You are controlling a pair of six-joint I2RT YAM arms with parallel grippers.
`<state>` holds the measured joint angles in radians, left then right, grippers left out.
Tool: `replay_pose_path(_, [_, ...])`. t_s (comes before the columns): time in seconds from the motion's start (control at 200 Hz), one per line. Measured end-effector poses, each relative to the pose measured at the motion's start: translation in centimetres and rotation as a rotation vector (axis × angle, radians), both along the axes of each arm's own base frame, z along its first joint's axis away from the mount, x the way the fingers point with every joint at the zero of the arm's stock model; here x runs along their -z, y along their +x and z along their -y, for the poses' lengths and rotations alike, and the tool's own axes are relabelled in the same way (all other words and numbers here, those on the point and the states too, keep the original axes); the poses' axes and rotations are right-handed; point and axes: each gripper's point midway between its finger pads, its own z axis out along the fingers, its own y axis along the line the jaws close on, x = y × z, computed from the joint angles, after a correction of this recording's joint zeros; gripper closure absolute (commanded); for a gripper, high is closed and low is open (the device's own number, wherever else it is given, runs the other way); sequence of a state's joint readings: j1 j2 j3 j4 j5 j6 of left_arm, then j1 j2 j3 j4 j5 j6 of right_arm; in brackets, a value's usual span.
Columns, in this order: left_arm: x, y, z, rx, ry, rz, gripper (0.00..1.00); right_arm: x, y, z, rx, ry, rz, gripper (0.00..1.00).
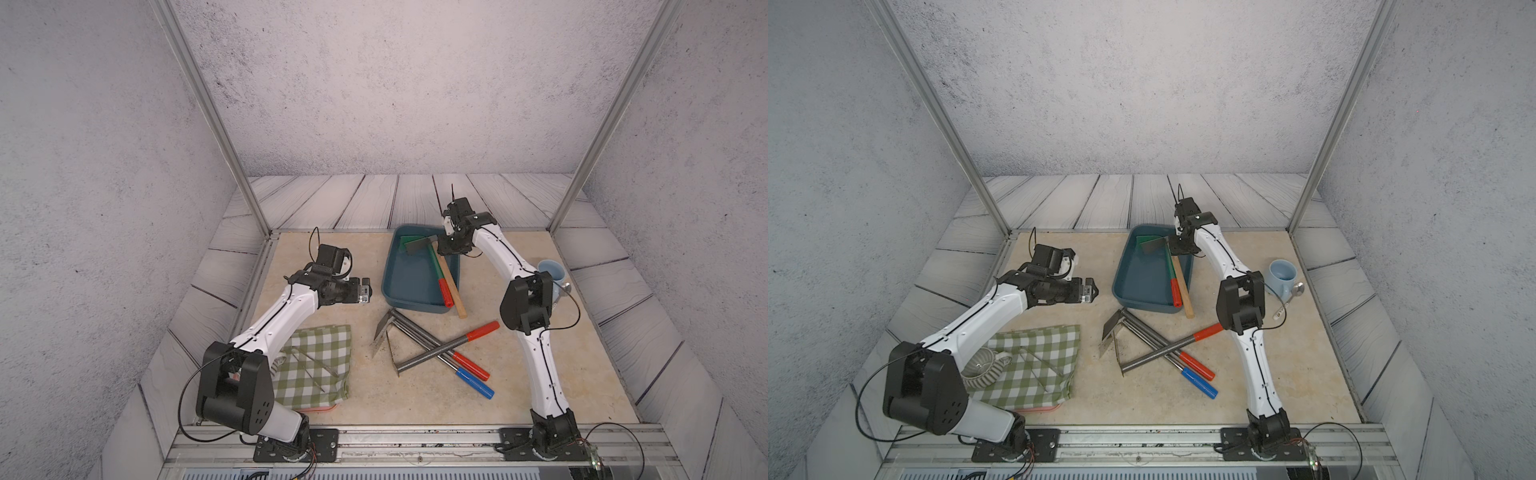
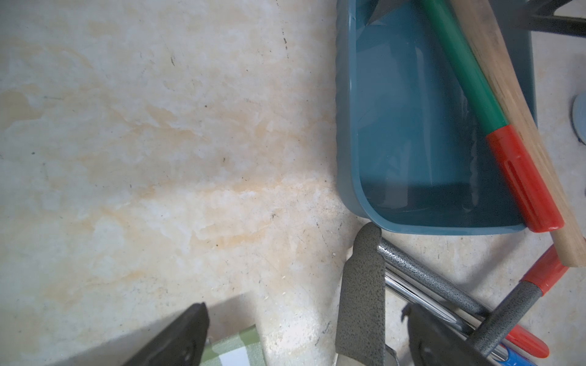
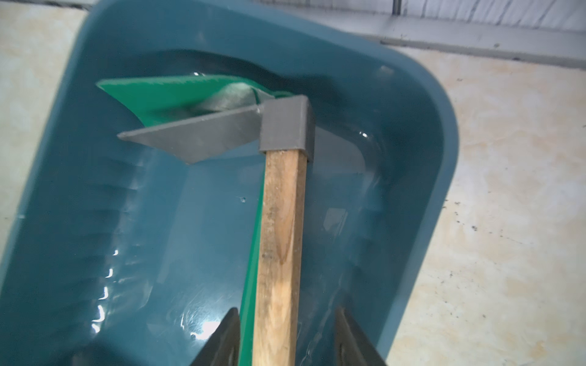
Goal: Put the small hoe into the storage box
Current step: Place the hoe in the storage box.
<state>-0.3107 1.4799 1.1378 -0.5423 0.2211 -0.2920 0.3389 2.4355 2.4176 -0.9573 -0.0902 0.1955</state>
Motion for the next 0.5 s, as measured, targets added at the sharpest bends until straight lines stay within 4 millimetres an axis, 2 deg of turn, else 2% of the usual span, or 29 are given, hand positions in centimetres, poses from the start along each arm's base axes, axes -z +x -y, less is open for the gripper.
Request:
replay_pose_path(0.135, [0.0, 0.0, 0.0, 0.0, 0.0, 0.0, 0.0, -0.4, 0.0, -0.2, -0.002, 0.016, 0.004, 0.5])
replay_pose_path(0.5, [0.0, 0.0, 0.0, 0.0, 0.0, 0.0, 0.0, 1.1, -1.0, -0.3, -0.004, 0.013, -0.049, 0.52])
